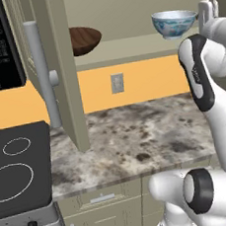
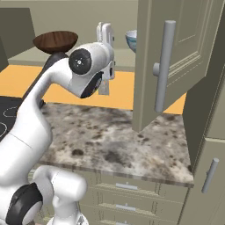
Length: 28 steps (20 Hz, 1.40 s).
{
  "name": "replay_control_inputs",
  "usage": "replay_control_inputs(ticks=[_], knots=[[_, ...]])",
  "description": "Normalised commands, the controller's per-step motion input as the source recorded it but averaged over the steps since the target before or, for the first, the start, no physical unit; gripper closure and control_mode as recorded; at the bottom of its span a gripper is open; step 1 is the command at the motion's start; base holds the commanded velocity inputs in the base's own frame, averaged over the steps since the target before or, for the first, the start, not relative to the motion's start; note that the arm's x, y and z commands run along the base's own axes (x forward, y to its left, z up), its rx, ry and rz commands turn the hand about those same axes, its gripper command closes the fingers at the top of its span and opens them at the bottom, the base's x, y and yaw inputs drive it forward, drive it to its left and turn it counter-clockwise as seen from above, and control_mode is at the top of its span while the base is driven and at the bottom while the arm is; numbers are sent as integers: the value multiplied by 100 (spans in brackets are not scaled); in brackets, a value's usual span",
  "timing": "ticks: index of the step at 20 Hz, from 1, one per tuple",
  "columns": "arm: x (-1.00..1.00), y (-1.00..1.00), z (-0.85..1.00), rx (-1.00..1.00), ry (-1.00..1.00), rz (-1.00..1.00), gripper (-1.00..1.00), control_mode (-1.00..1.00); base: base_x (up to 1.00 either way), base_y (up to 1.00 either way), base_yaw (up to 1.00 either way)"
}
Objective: Open the cabinet. Pick the bowls from the counter and place them in the cabinet. Then close the cabinet.
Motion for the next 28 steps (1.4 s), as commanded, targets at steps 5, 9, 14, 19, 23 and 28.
replay_control_inputs(ticks=[5, 9, 14, 19, 23, 28], knots=[[-73, 29, 0, -11, 1, 0, -100, -100, 0, 0, 0], [-56, 7, 0, -6, 2, -2, -100, -100, 0, 0, 0], [-48, 0, 0, 0, 5, -4, -100, -100, 0, 0, 0], [-37, 0, 1, 0, 14, -2, -100, -100, 0, 0, 0], [-41, 0, 0, 0, 9, 0, -100, -100, 0, 0, 0], [-47, 0, 0, 0, 0, 0, -100, -100, 0, 0, 0]])
